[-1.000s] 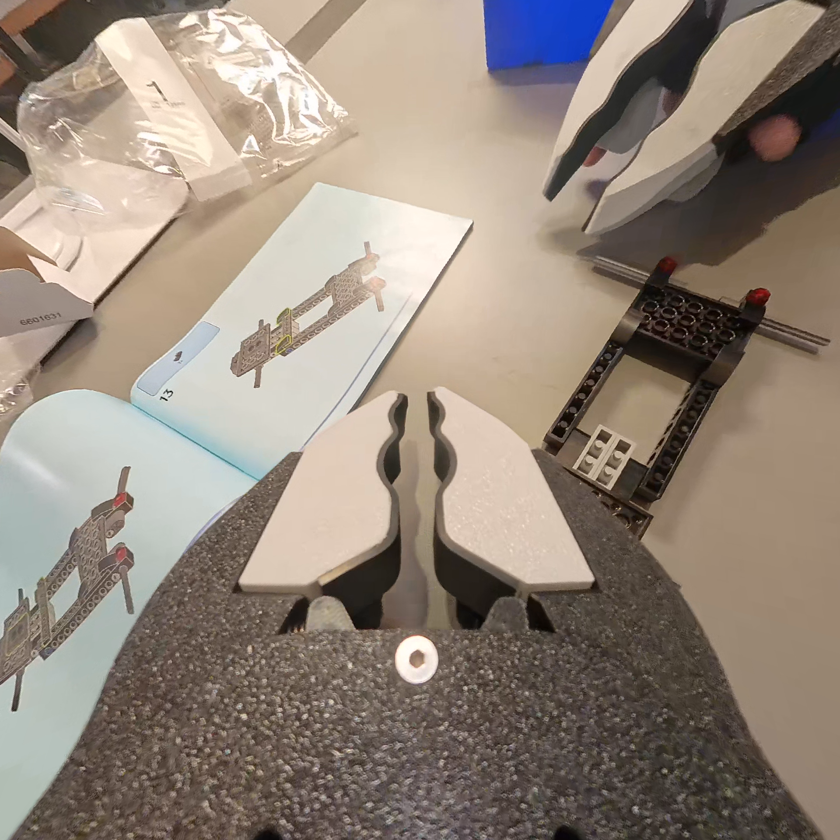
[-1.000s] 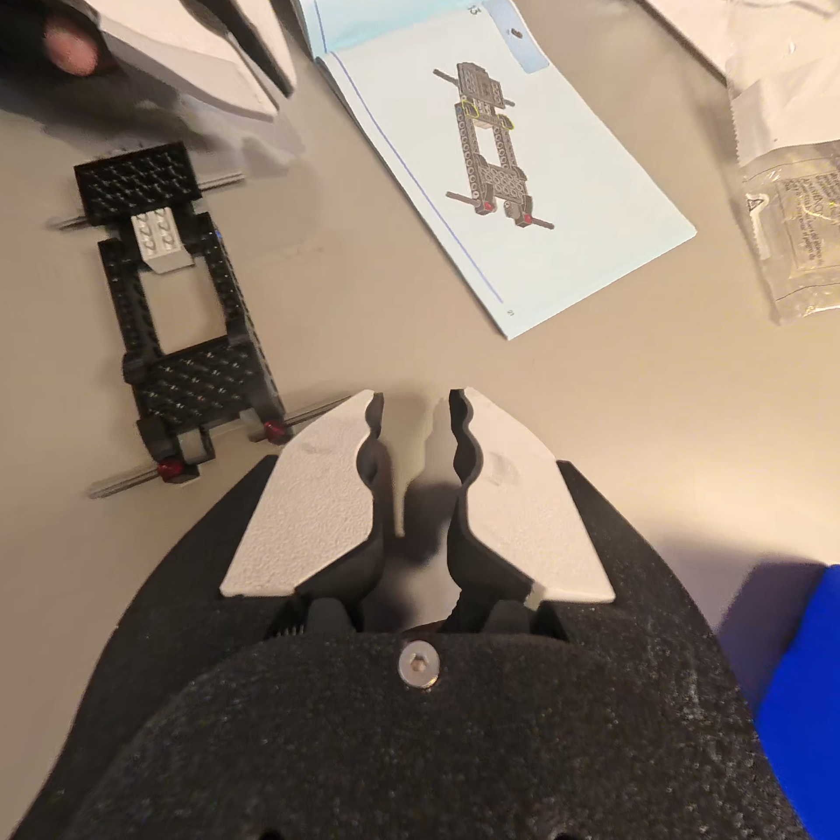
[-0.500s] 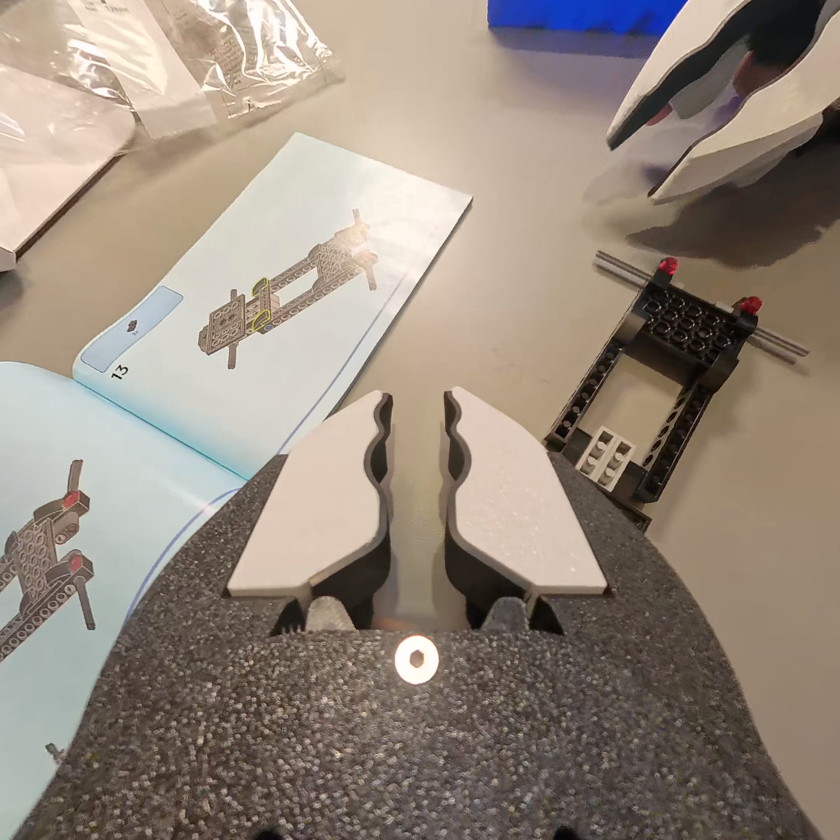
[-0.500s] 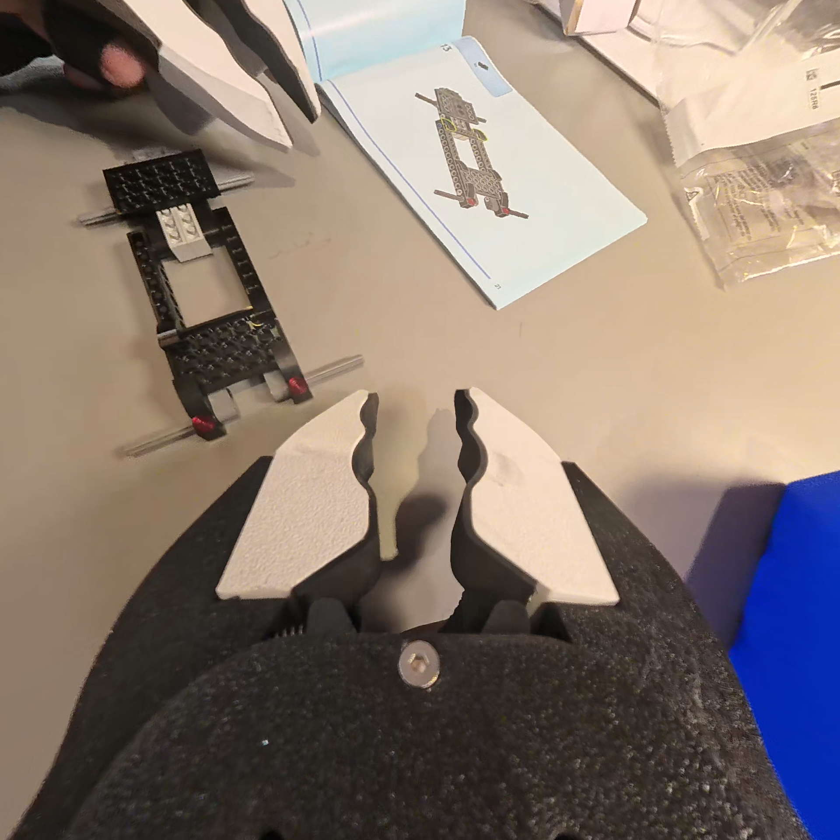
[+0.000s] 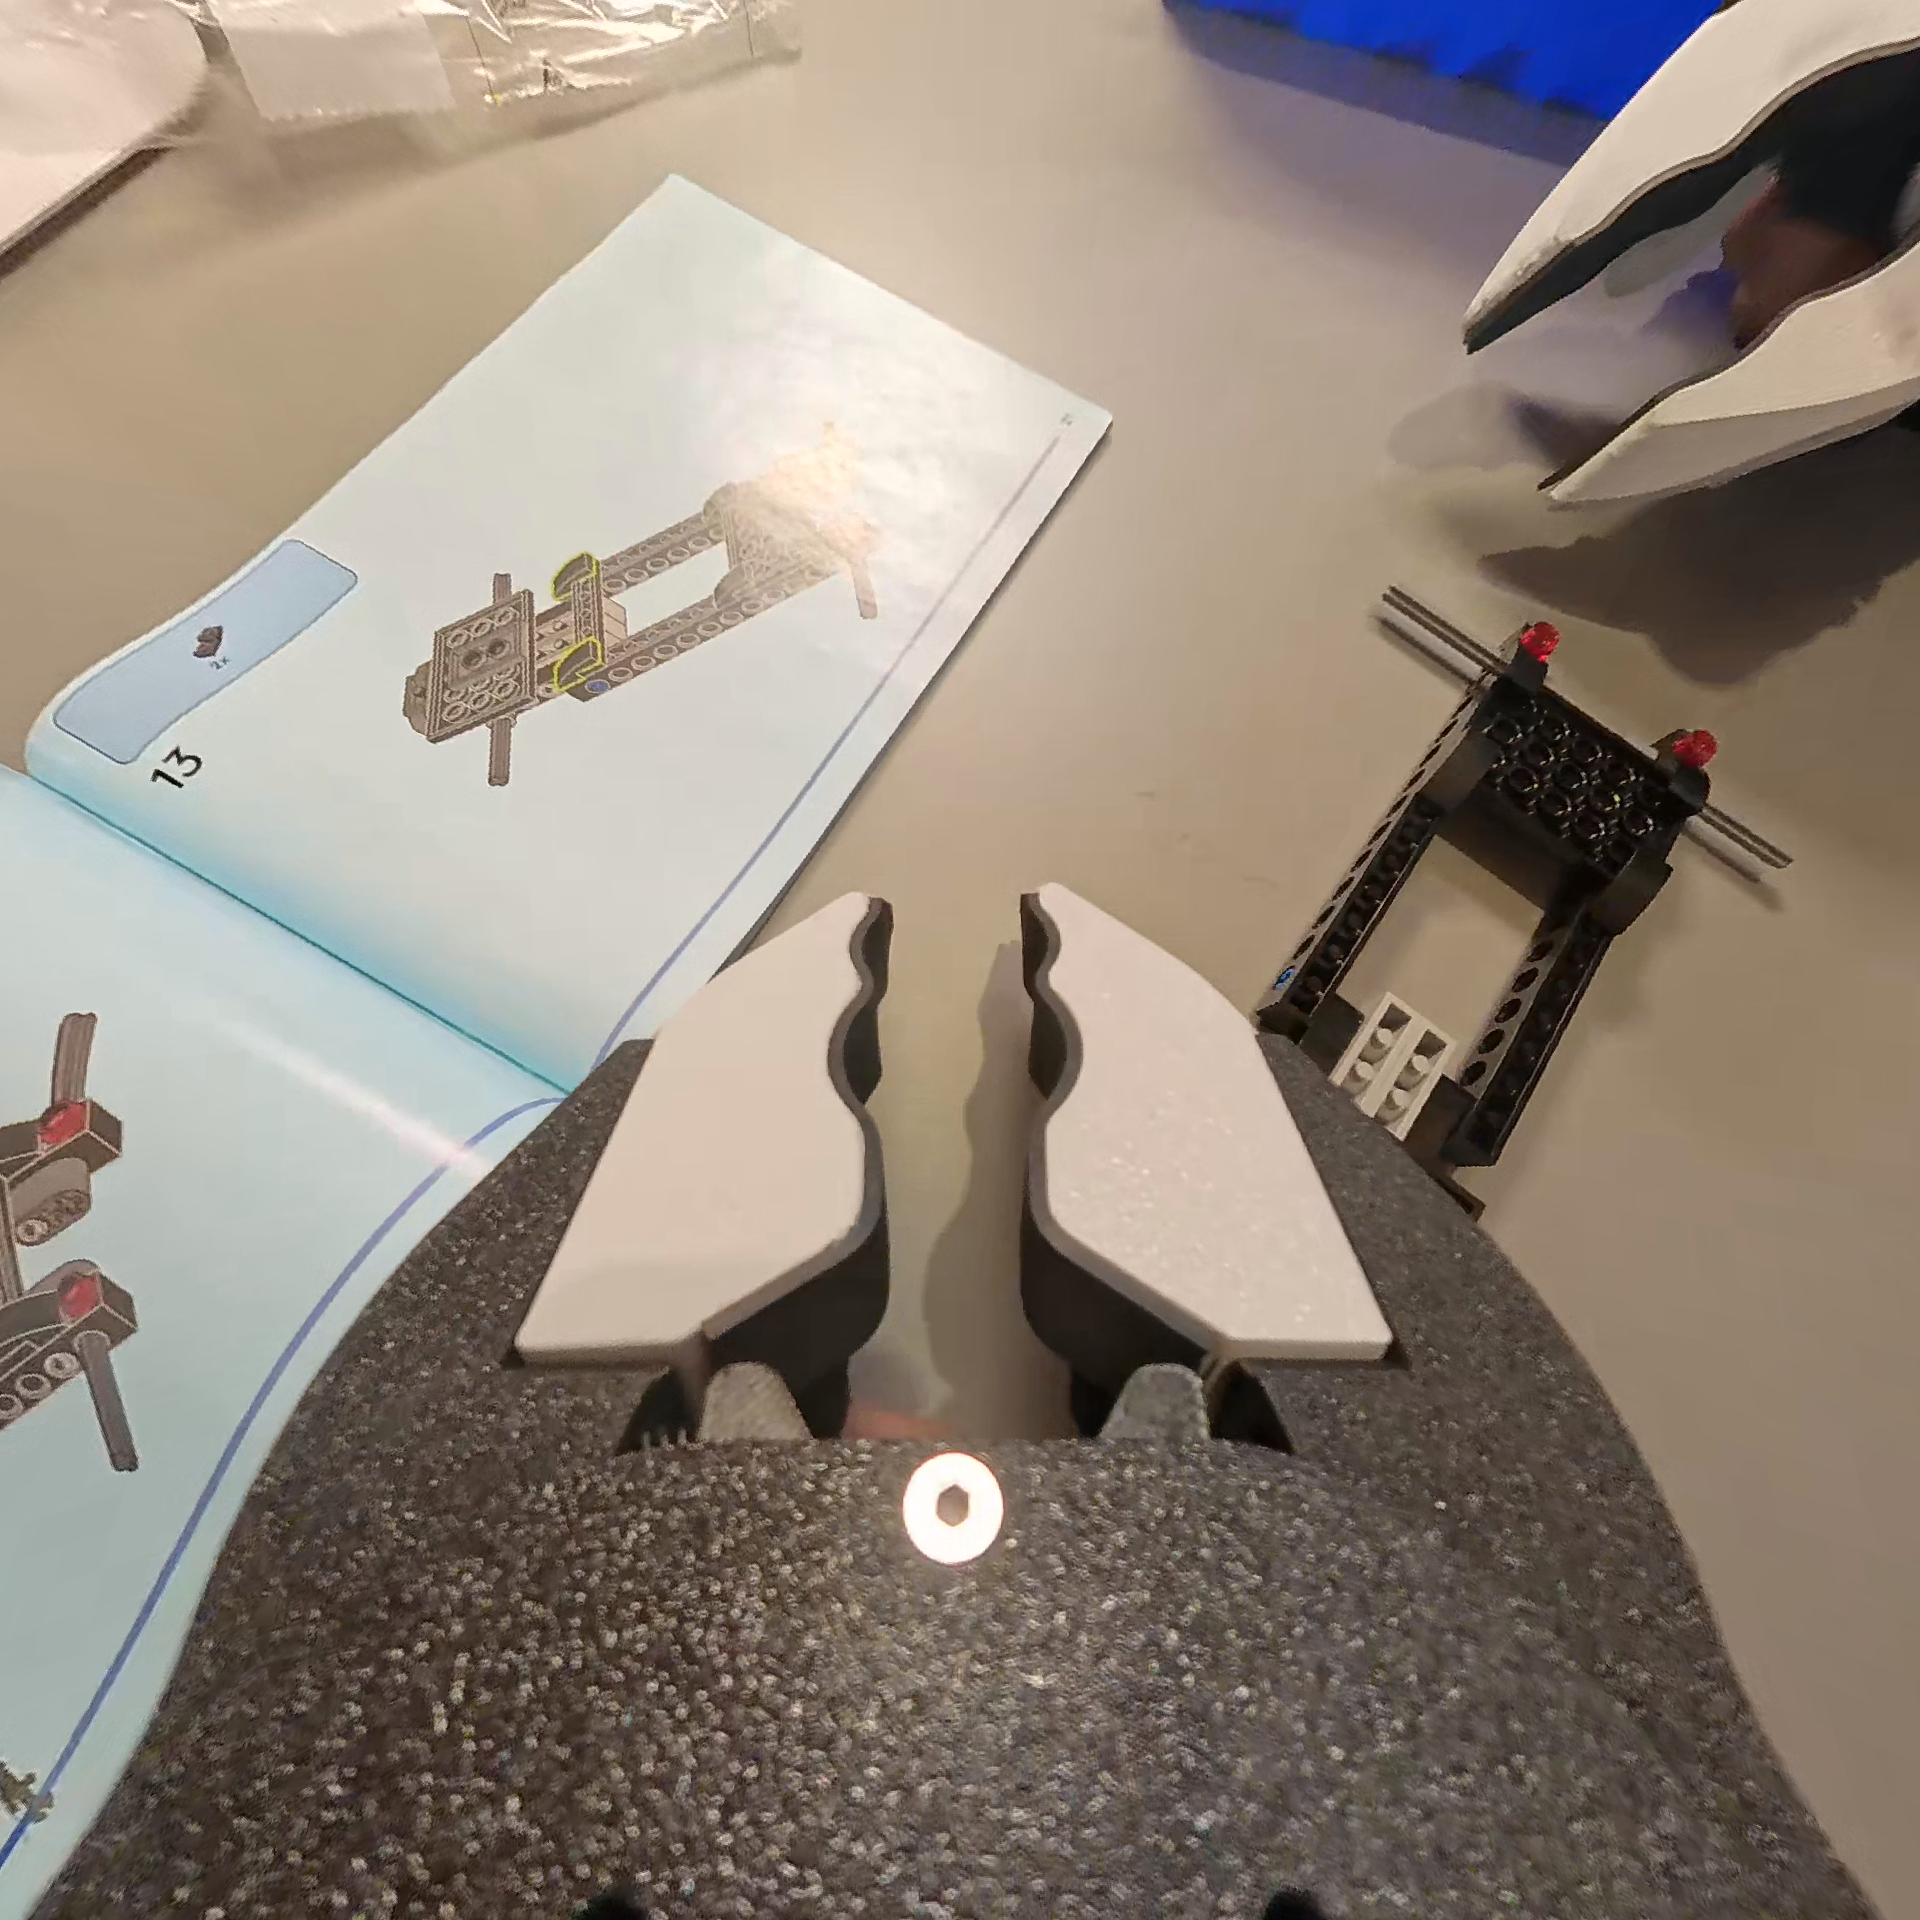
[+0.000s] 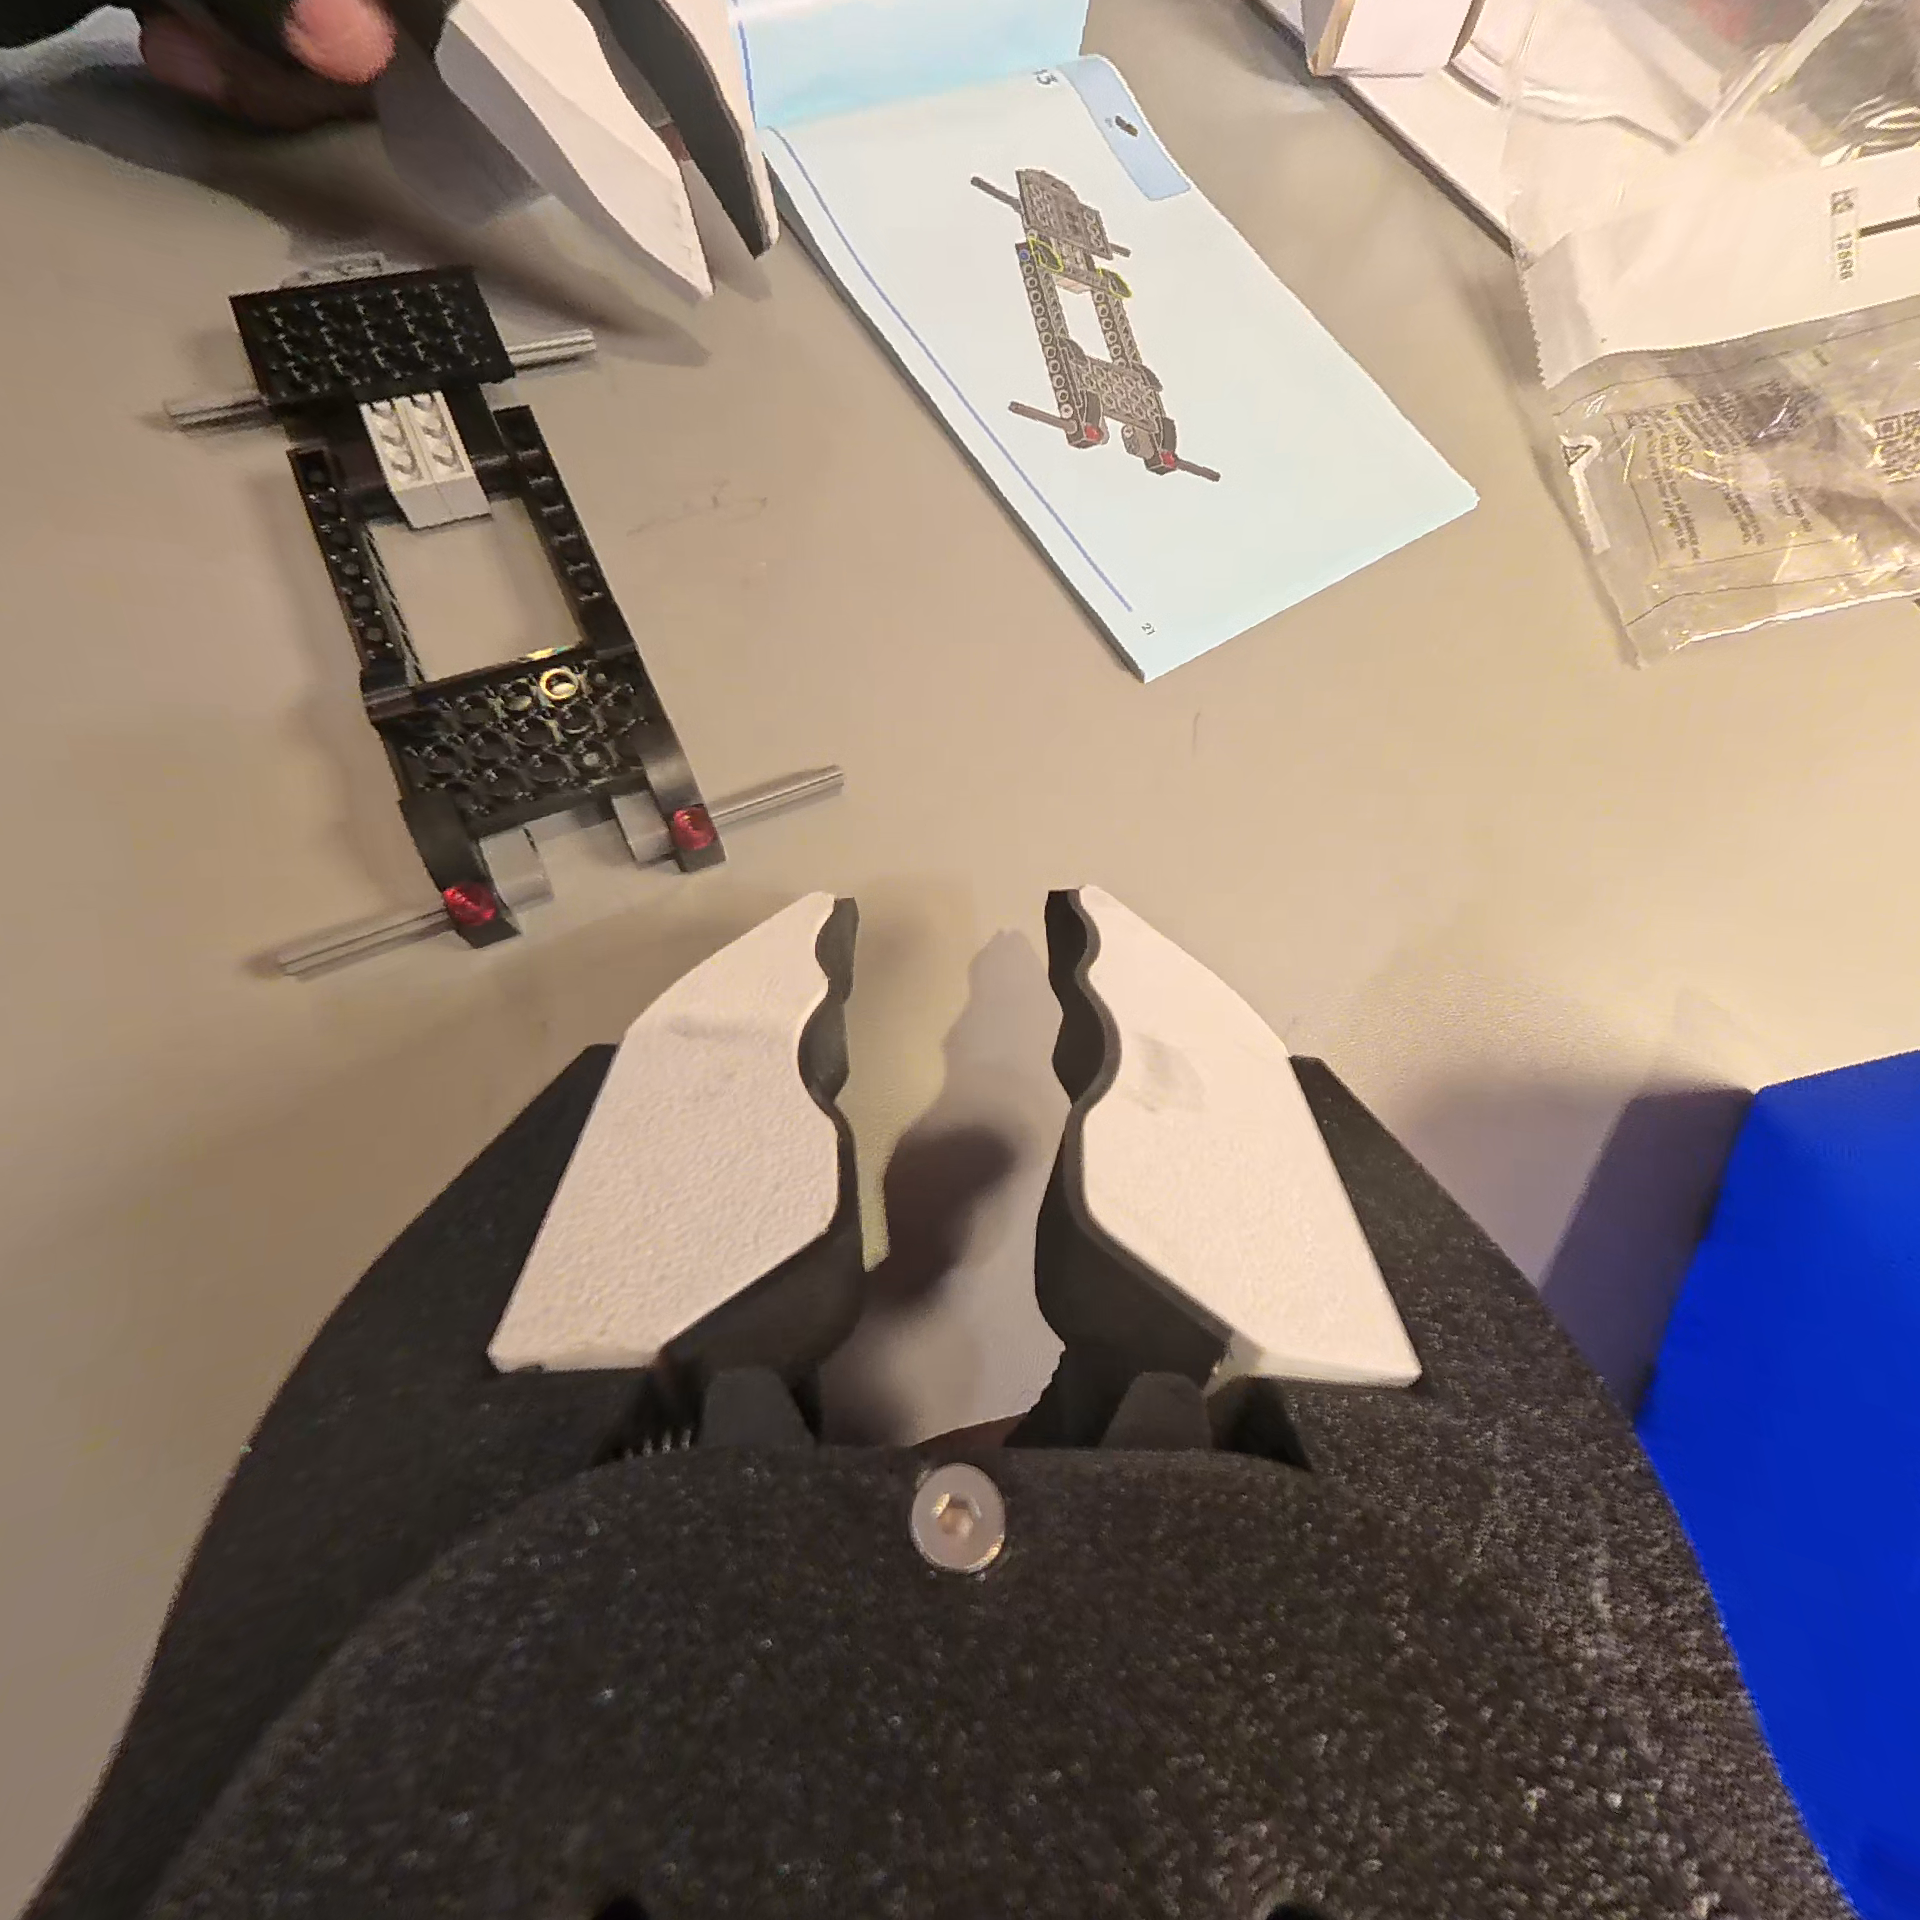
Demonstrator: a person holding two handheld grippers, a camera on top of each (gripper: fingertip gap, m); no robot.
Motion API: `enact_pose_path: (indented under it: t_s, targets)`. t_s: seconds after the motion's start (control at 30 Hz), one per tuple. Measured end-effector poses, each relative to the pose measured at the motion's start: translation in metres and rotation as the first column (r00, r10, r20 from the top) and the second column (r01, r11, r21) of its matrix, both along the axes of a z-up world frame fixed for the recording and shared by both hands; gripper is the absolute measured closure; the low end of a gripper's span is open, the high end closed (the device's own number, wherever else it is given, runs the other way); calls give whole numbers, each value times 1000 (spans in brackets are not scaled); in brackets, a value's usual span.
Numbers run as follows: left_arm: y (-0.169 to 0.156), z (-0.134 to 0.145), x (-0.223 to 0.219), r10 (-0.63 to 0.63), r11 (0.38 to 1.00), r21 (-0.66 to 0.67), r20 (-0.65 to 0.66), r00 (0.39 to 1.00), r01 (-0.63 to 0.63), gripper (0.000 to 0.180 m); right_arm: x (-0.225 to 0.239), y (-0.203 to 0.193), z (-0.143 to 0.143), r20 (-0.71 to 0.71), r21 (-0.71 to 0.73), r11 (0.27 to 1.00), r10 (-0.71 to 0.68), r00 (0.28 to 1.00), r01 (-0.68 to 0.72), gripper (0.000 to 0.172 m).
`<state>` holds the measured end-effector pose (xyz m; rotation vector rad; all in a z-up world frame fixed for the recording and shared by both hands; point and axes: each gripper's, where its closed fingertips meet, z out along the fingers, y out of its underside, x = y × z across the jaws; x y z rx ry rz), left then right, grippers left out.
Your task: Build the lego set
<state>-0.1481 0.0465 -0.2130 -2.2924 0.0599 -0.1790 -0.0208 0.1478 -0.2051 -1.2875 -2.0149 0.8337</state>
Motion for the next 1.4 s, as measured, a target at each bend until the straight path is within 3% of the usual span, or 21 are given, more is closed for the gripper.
enact_pose_path:
  t_s: [1.4]
  targets:
    - [0,-8,2,-10,999,-49,-64,998,7,152,2,-1,-3,40,-39,999,17,999,-15,136]
